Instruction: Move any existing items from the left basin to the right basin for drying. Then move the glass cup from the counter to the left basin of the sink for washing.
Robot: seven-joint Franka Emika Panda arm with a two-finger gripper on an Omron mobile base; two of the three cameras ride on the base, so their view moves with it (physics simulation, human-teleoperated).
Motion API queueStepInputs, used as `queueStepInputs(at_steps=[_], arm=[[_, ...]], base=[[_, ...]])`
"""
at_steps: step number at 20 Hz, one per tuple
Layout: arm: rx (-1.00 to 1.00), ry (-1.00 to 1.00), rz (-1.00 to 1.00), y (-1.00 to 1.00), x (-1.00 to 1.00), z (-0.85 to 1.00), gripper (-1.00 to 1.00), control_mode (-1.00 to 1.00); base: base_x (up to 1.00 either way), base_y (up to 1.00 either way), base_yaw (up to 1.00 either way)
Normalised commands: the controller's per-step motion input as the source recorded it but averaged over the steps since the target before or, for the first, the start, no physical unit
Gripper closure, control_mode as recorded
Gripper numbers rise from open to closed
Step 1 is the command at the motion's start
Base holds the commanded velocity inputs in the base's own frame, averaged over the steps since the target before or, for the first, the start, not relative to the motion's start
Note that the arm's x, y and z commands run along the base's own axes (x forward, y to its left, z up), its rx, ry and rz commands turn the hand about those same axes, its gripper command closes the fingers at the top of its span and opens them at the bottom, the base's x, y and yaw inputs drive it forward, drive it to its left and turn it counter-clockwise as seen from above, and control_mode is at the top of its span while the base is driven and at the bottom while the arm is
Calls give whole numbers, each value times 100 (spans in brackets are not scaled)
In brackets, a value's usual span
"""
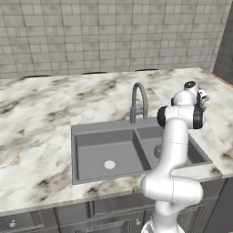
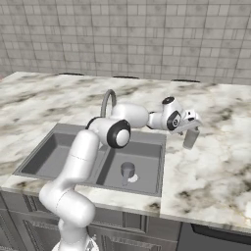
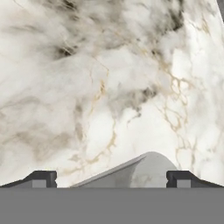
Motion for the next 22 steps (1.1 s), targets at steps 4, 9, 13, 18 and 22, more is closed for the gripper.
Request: queueStepInputs(at_steps=[4,9,13,18,22], arm=[[0,0,3,0,-3,-48,-100,-100],[0,0,2,7,-25,-53,100,-100],[0,0,0,17,-28,-50,100,-100],[0,0,0,29,-38,-45,100,-100],[0,0,-4,31,-56,-14,100,-100]], base=[[0,0,0],[0,0,0],[0,0,0],[0,0,0],[0,0,0]])
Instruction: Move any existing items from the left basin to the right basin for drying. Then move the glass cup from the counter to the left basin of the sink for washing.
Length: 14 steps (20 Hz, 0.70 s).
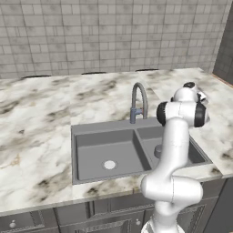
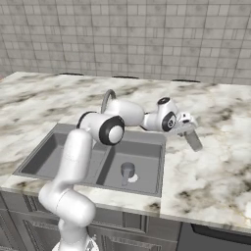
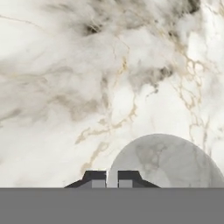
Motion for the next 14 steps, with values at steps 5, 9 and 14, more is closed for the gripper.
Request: queueStepInputs(at_steps=[5,9,14], arm=[[0,-5,0,31,-62,14,100,-100],[2,-8,0,51,-83,33,100,-100],[1,-8,0,54,-71,77,100,-100]], base=[[0,0,0],[0,0,0],[0,0,0]])
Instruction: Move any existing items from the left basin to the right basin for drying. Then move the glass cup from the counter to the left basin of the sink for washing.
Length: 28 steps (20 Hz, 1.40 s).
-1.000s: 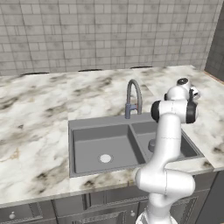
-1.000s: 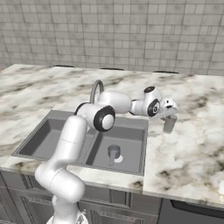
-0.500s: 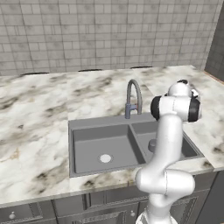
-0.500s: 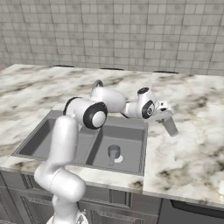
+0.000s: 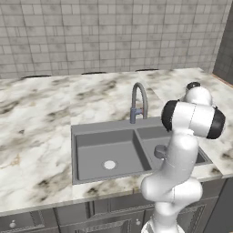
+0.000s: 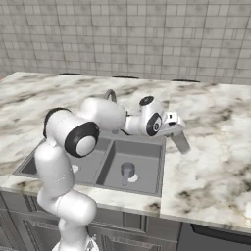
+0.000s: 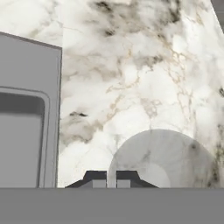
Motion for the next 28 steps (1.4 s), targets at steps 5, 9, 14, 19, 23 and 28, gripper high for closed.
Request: queueStepInputs(at_steps=[5,9,14,19,23,28], arm=[[19,-4,1,56,-71,46,100,-100],[35,0,5,66,-62,10,100,-100],[36,0,7,75,-52,0,100,-100],[0,0,0,99,-30,22,100,-100],[0,5,0,100,-21,4,100,-100],[3,10,6,100,-5,-1,100,-100]], base=[[0,0,0],[0,0,0],[0,0,0],[0,0,0],[0,0,0],[0,0,0]])
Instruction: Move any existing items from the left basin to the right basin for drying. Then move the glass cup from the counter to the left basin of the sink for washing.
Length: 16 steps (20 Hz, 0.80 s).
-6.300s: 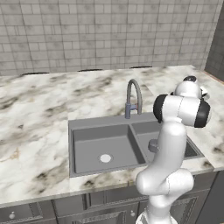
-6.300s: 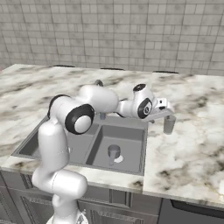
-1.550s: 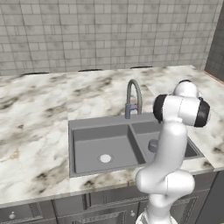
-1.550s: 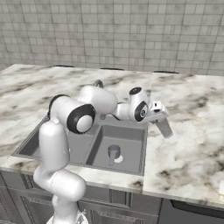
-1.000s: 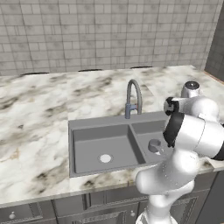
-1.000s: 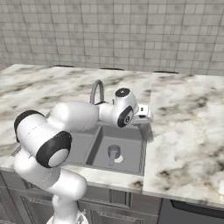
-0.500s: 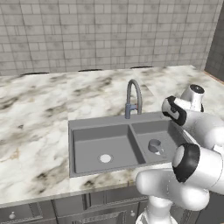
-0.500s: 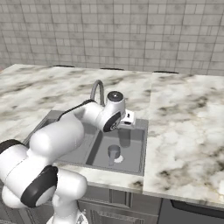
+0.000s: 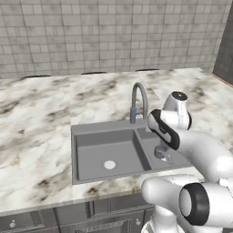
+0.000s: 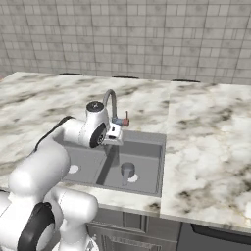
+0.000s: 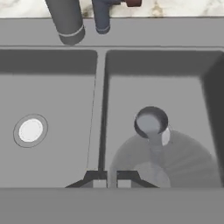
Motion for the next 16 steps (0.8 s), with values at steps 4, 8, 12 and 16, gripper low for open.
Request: queueStepInputs(at_steps=[4,8,12,16], arm=[[9,5,9,96,-8,-18,100,-100],[12,3,11,85,0,-23,100,-100],[6,2,9,80,1,-26,100,-100],[0,5,5,79,8,-35,100,-100]], base=[[0,0,0],[0,0,0],[0,0,0],[0,0,0]])
